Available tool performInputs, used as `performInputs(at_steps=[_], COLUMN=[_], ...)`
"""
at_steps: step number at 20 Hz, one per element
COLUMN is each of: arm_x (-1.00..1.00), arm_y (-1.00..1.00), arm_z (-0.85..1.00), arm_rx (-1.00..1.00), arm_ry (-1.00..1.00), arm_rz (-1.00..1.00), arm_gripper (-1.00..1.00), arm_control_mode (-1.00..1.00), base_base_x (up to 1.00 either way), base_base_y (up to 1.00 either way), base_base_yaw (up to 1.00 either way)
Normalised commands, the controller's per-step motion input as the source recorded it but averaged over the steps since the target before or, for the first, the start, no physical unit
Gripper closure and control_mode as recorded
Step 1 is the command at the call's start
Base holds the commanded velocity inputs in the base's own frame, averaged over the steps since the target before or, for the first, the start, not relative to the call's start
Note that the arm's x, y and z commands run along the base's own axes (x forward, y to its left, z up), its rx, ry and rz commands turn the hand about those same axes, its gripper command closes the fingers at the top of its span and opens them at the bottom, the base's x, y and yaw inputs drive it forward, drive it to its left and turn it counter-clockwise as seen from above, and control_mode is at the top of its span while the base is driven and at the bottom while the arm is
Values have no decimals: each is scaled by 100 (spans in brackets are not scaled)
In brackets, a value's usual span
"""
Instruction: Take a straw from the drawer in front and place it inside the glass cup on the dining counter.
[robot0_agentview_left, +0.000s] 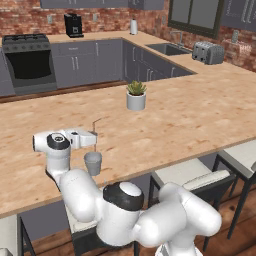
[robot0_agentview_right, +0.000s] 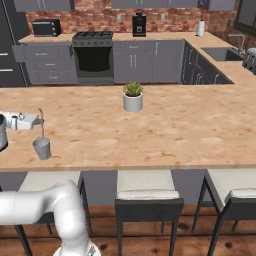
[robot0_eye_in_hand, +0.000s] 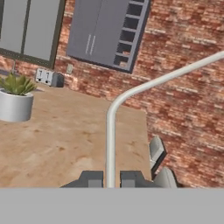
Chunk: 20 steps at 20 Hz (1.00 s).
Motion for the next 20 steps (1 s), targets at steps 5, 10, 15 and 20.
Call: performInputs(at_steps=[5, 10, 15, 20], arm_x=[-10, 1, 18, 13], arm_y=[0, 0, 0, 0], arm_z=[0, -18, -40, -30], arm_rx=[0, 0, 0, 0], arm_ry=[0, 1, 2, 0], arm_rz=[1, 2, 3, 5], arm_gripper=[100, 100, 100, 100], arm_control_mode=[-100, -100, -100, -100], base_base_x=[0, 0, 0, 0], base_base_y=[0, 0, 0, 0], base_base_yaw=[0, 0, 0, 0])
